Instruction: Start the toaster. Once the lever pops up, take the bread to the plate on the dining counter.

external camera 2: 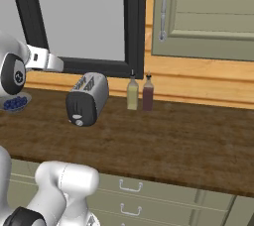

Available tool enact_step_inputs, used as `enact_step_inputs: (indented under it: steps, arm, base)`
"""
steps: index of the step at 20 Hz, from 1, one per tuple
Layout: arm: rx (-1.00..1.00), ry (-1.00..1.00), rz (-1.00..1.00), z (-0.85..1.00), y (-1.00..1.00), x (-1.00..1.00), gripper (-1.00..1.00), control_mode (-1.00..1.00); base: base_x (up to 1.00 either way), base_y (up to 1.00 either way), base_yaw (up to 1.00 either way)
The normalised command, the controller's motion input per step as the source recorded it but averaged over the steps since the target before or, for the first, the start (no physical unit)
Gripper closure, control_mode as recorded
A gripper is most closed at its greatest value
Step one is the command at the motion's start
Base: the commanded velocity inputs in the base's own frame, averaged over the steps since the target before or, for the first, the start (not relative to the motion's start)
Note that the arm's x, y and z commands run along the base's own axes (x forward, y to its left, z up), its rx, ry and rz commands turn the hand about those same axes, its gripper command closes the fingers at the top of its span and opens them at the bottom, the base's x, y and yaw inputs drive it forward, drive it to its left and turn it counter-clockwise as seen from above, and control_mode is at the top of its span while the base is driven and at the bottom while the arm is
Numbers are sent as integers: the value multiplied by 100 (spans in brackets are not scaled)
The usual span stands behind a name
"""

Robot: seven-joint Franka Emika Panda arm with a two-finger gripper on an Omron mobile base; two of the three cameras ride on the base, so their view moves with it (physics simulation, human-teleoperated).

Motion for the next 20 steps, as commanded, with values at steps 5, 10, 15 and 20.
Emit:
enact_step_inputs:
  steps: [5,10,15,20]
  arm:
    - [0,0,0,0,0,0,-100,-100]
    - [0,0,0,0,0,0,-100,-100]
    - [0,0,0,0,0,0,-100,-100]
    - [0,0,0,0,0,0,-100,-100]
  base:
    - [0,0,0]
    - [0,0,0]
    - [0,0,0]
    - [0,0,0]
